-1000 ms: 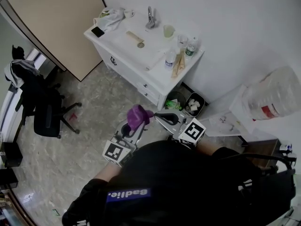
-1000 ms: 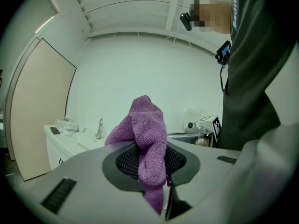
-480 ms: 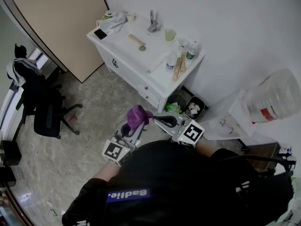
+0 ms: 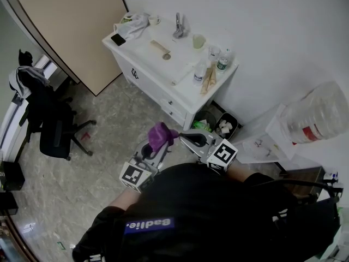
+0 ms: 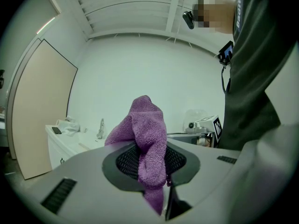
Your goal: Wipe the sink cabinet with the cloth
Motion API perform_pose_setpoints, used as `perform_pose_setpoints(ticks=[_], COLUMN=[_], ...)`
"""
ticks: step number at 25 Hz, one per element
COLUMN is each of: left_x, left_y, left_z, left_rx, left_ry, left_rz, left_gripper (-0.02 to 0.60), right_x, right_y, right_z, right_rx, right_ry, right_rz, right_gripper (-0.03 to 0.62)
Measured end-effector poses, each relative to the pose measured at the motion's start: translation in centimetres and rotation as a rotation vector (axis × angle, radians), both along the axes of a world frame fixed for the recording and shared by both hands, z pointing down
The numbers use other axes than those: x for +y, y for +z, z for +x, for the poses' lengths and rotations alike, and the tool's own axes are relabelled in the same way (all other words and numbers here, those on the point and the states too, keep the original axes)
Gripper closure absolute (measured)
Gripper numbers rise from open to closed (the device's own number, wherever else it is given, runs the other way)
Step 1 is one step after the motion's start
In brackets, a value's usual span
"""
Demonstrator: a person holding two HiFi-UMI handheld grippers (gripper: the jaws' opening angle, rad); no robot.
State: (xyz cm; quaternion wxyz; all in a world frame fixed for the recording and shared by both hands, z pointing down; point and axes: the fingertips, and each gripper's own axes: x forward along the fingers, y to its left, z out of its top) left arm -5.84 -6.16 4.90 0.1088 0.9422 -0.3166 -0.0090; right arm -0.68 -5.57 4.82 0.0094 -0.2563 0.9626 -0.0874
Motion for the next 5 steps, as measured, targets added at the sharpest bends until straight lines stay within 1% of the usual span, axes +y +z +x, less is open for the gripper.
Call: perform_pose_setpoints(ticks=[5], left_x=[0.12], left_y=[-0.23], left_z=[0.07], left_rx=[0.005], left_ry=[-0.002], left_rz=[0.004], left_gripper=[0.497], right_x=[0.21], right_y=[0.06], right_z=[0.01], right_rx=[0.001], right_ry=[-0.002], right_rz=[-0.005], right_gripper=[0.597])
